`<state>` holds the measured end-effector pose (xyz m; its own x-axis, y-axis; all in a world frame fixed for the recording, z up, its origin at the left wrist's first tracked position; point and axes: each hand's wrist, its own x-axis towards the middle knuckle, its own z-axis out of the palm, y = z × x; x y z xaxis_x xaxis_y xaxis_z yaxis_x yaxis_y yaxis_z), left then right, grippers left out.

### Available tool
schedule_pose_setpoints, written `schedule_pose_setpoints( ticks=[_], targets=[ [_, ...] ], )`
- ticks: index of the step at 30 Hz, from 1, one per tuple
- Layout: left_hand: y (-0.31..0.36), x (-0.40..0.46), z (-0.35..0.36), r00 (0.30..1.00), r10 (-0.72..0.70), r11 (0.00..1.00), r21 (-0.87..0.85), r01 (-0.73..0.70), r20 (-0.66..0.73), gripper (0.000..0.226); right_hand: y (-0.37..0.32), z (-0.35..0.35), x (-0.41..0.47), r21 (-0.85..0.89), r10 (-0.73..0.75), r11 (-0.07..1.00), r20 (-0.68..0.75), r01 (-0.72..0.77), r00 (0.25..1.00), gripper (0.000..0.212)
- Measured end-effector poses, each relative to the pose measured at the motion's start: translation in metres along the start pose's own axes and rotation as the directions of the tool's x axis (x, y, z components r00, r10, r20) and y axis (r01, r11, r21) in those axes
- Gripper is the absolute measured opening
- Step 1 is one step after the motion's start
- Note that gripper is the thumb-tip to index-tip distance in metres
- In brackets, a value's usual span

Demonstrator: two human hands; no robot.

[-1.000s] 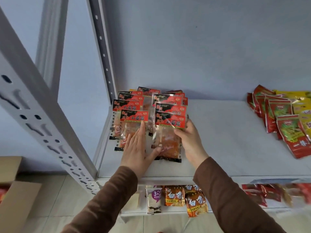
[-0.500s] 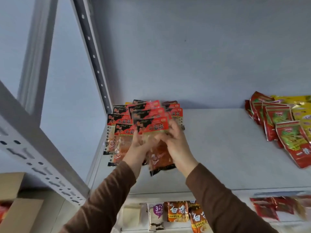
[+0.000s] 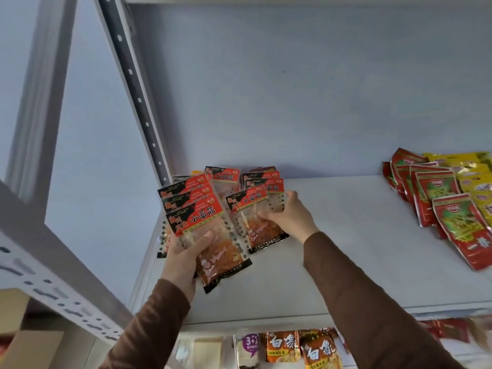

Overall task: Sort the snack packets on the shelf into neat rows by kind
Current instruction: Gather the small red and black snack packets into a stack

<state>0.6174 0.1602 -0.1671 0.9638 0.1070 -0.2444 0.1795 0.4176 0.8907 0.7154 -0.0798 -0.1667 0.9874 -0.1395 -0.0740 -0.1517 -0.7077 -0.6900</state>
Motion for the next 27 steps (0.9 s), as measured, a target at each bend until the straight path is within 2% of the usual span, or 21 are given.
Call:
schedule_pose_setpoints(
  ticks=[2, 4, 7, 10, 16, 19, 21, 23, 25, 27],
  targets=[
    [0.000, -0.001, -0.002, 1.000, 0.000, 1.000, -0.001, 0.000, -0.001, 0.039, 0.000, 0.007, 0.008, 0.077, 0.018, 0.997, 0.005, -0.018, 1.000, 0.097],
    [-0.001, 0.000, -0.004, 1.000, 0.003, 1.000, -0.005, -0.003, 0.002, 0.040, 0.002, 0.012, 0.014, 0.264, 0.057, 0.963, 0.020, -0.060, 0.998, 0.085],
    [-0.001, 0.001, -0.007, 1.000, 0.013, 1.000, 0.012, -0.013, 0.012, 0.044, 0.005, 0.014, 0.016, 0.550, 0.102, 0.824, 0.095, -0.138, 0.990, 0.049],
    [-0.002, 0.001, -0.007, 0.999, 0.017, 0.999, 0.031, -0.018, 0.043, 0.045, 0.010, 0.010, 0.013, 0.666, 0.052, 0.739, 0.098, -0.104, 0.994, 0.021],
    [-0.004, -0.001, 0.002, 0.979, 0.000, 1.000, 0.029, -0.006, 0.206, 0.030, -0.005, -0.014, -0.016, 0.764, -0.101, 0.633, -0.076, 0.123, 0.992, 0.019],
    [-0.005, -0.004, 0.018, 0.945, 0.035, 0.990, 0.120, -0.078, 0.324, 0.032, -0.024, -0.022, -0.032, 0.792, -0.142, 0.581, -0.126, 0.186, 0.982, 0.016],
    [-0.006, -0.002, 0.029, 0.932, 0.084, 0.972, 0.177, -0.154, 0.352, 0.044, -0.036, -0.026, -0.043, 0.820, -0.161, 0.542, -0.114, 0.185, 0.980, 0.016],
    [-0.004, 0.003, 0.036, 0.946, 0.089, 0.965, 0.209, -0.160, 0.313, 0.070, -0.044, -0.028, -0.053, 0.847, -0.186, 0.507, -0.077, 0.163, 0.980, 0.013],
    [0.001, 0.008, 0.037, 0.949, -0.002, 0.969, 0.236, -0.076, 0.315, 0.092, -0.048, -0.031, -0.061, 0.865, -0.175, 0.490, -0.027, 0.111, 0.984, 0.011],
    [0.005, 0.012, 0.036, 0.923, -0.108, 0.964, 0.267, 0.006, 0.370, 0.108, -0.049, -0.034, -0.068, 0.891, -0.158, 0.450, 0.019, 0.055, 0.987, 0.016]
  ],
)
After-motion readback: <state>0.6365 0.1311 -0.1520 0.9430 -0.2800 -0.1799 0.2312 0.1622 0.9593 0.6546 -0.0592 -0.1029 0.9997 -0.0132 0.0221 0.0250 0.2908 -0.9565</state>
